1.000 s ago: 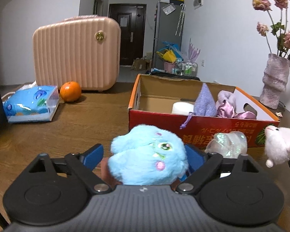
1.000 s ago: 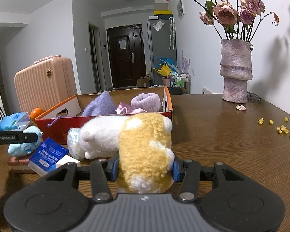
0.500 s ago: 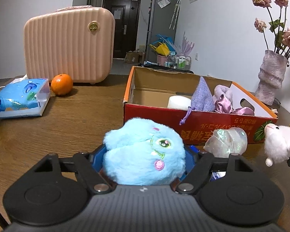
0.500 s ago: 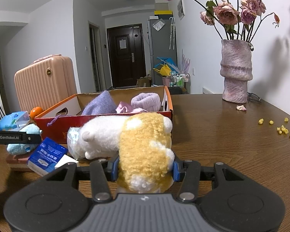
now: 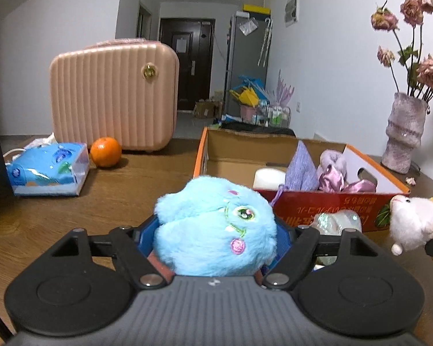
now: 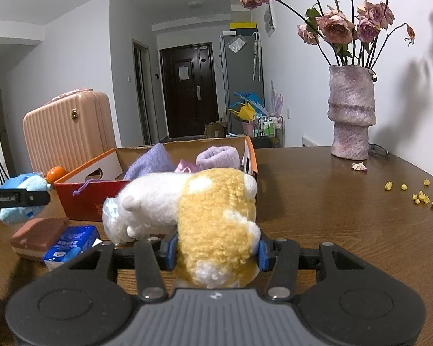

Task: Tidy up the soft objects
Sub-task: 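Carry the plush lamb and blue fluffy plush over the cardboard box with both tools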

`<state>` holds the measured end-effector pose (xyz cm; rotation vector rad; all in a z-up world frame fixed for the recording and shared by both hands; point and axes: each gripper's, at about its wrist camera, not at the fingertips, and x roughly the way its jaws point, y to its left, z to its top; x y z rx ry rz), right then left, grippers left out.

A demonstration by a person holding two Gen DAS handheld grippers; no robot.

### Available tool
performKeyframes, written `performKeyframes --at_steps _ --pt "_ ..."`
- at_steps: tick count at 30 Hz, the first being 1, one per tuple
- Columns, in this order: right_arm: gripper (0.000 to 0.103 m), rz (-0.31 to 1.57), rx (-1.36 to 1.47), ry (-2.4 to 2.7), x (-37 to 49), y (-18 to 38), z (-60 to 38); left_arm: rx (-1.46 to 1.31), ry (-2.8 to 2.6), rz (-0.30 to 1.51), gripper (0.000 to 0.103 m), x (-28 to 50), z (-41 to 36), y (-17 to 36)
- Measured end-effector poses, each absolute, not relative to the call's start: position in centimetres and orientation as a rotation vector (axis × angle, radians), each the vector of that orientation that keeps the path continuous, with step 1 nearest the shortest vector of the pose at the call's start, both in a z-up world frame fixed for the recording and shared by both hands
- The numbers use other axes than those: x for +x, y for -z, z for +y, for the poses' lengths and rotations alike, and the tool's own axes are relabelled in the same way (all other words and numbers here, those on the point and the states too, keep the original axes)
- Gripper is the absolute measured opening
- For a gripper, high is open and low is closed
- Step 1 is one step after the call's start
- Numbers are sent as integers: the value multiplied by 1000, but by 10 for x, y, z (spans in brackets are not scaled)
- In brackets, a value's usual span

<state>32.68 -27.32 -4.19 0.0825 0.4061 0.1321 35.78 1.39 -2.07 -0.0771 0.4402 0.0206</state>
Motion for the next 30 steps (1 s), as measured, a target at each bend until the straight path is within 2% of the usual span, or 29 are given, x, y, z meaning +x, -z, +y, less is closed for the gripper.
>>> performKeyframes --at_steps 13,30 --pt "49 360 61 -150 324 24 -267 -75 16 350 78 334 1 -10" --pt "49 290 48 -185 344 -9 -249 -96 35 284 78 343 -19 -39"
